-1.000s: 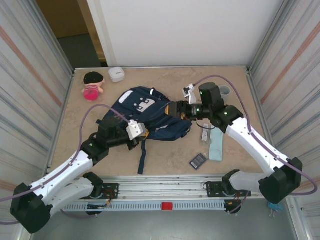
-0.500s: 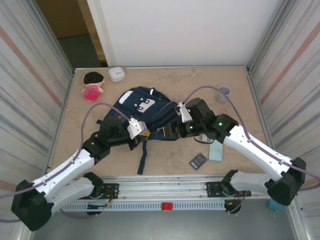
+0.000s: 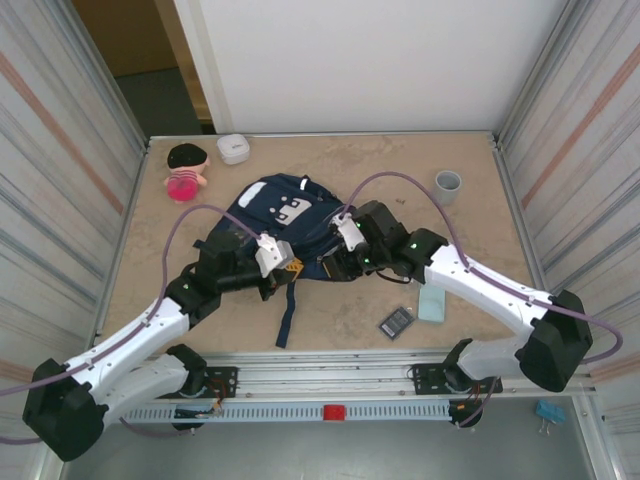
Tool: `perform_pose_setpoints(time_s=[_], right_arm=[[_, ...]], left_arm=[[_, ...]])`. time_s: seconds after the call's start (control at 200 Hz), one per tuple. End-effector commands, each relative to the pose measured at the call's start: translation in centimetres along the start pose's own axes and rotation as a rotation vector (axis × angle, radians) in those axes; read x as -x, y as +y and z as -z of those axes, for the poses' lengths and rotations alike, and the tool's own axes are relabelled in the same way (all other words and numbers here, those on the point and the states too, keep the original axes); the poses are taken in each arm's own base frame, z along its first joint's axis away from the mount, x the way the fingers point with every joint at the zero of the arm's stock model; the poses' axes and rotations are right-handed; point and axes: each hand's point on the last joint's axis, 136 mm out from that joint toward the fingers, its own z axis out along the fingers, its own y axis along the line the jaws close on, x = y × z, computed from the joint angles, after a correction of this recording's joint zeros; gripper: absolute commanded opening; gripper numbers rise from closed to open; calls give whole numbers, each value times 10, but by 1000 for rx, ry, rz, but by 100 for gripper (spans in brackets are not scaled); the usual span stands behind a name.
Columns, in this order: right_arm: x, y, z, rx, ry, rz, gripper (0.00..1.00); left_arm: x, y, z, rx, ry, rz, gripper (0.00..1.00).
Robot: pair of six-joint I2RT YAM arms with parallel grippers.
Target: Pack books, pencil case, and school supplies into a backpack
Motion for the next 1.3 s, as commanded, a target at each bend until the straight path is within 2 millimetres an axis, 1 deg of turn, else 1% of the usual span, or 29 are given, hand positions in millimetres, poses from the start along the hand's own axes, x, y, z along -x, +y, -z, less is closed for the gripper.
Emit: perform_pose_setpoints(time_s=[0.0,0.08,0.165,0.256,0.391,0.486,0.596,0.656,0.676,0.717,0.742,0.797,0.847,0.932,1.062,1.158,1.293], right_arm=[[-16,-23,-10,-107,39,81,19],[-33,-27,-9,-116,65,76,7],[-50,-32,-7,-118,65,56,0],[-60,-36,-4,-97,49,14,0],[-61,-41,1,-51,8,-61,0],[-61,-41,4,-13,2,-91,0],[-57,-24,9,24,-10,-38,0],[-49,-18,14,27,-43,-15,0],[-44,-16,16,27,-59,-9,0],[-37,-13,19,31,-84,3,0],[-32,-10,22,34,-103,11,0],[-22,-5,26,40,-131,30,0],[-17,-2,28,42,-146,46,0],[-9,3,31,46,-159,66,0],[-2,13,35,74,-180,86,0],[3,21,39,98,-190,98,0],[10,34,45,142,-210,114,0]], left_arm=[[70,4,16,13,-212,-88,0],[68,14,18,72,-204,-80,0],[66,20,20,101,-201,-68,0],[63,24,21,112,-204,-50,0],[57,27,22,125,-194,-34,0],[51,28,21,128,-186,-18,0],[45,31,20,137,-180,11,0],[44,29,17,116,-163,34,0],[45,29,17,111,-157,49,7],[46,28,16,96,-142,85,25],[47,26,15,81,-132,118,34],[50,22,14,69,-110,189,46],[52,14,12,66,-86,240,52],[50,5,12,110,-36,347,55],[36,-4,10,185,38,568,54],[23,-25,-3,164,97,684,53],[6,-39,-24,184,172,837,52]])
